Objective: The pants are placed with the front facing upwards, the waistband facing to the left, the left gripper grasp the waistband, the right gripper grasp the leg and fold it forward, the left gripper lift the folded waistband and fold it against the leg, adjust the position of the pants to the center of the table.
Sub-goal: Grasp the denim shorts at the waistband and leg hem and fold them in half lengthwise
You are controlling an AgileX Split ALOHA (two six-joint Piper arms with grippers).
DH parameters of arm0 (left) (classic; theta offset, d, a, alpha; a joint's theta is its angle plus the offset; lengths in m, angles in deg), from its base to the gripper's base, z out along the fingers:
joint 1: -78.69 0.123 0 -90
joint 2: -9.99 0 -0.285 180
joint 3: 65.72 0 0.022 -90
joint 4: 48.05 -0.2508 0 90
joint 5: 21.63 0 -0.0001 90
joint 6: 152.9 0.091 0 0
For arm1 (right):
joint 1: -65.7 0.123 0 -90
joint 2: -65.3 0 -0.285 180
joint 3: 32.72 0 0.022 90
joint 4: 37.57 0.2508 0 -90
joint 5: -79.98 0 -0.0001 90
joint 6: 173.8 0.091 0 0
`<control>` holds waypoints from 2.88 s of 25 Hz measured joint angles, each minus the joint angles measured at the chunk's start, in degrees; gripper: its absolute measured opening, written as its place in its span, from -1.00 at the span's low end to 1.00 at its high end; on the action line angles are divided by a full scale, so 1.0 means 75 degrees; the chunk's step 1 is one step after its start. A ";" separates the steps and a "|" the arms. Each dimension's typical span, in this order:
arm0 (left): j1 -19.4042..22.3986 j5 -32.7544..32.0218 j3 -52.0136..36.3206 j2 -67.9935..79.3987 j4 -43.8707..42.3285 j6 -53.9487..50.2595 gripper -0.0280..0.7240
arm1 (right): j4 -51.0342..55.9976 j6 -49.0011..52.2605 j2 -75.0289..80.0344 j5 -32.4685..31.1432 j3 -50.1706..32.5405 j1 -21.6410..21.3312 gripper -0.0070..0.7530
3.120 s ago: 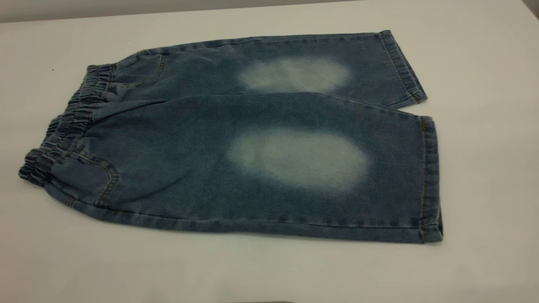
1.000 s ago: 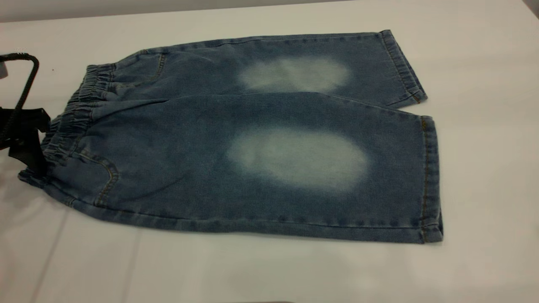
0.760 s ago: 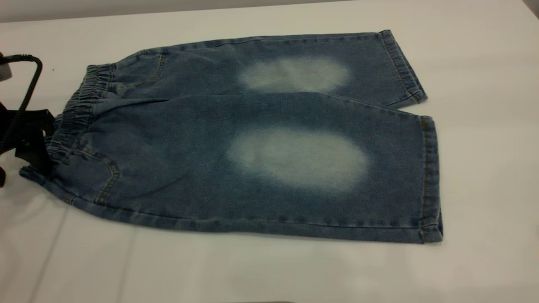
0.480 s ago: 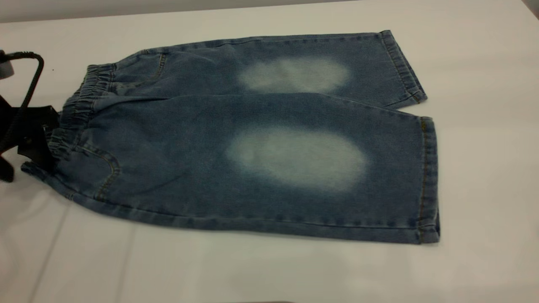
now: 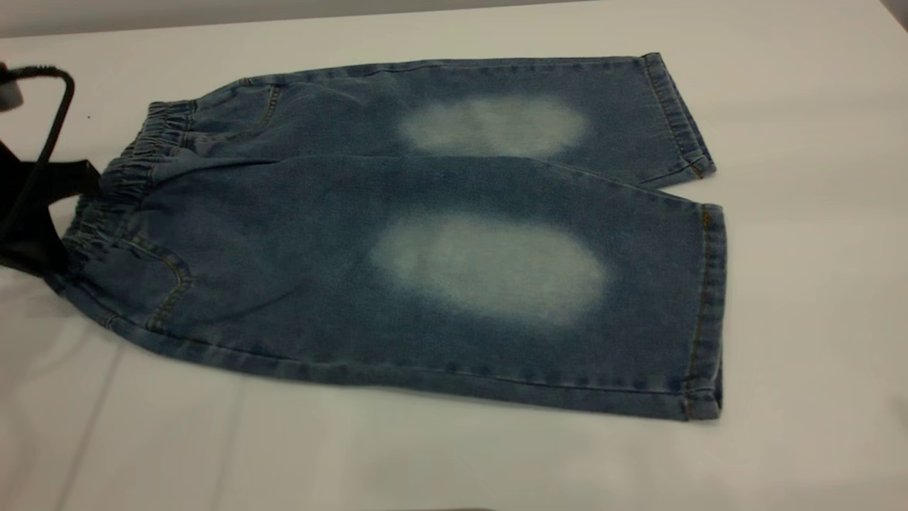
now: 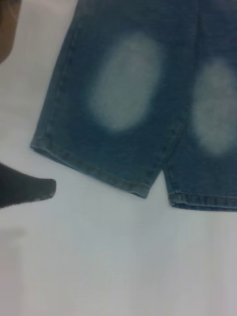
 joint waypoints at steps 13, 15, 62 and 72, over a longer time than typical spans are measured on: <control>-0.0785 -0.0450 -0.0033 -0.1641 -0.0015 0.0338 -0.82 | 0.0583 -0.0629 0.3091 -0.0188 0.0664 0.0000 0.38; -0.0826 -0.0458 -0.0033 -0.1673 -0.0015 0.0345 -0.82 | 0.0642 -0.0629 0.3523 -0.0246 0.0664 0.0000 0.38; -0.0931 -0.0451 -0.0033 -0.1673 0.0001 0.0338 -0.82 | -0.0526 0.0685 0.9384 0.3370 0.0744 0.4319 0.36; -0.0931 -0.0451 -0.0033 -0.1673 0.0068 0.0338 -0.82 | -0.0509 0.0714 0.9688 0.3677 0.0783 0.4535 0.33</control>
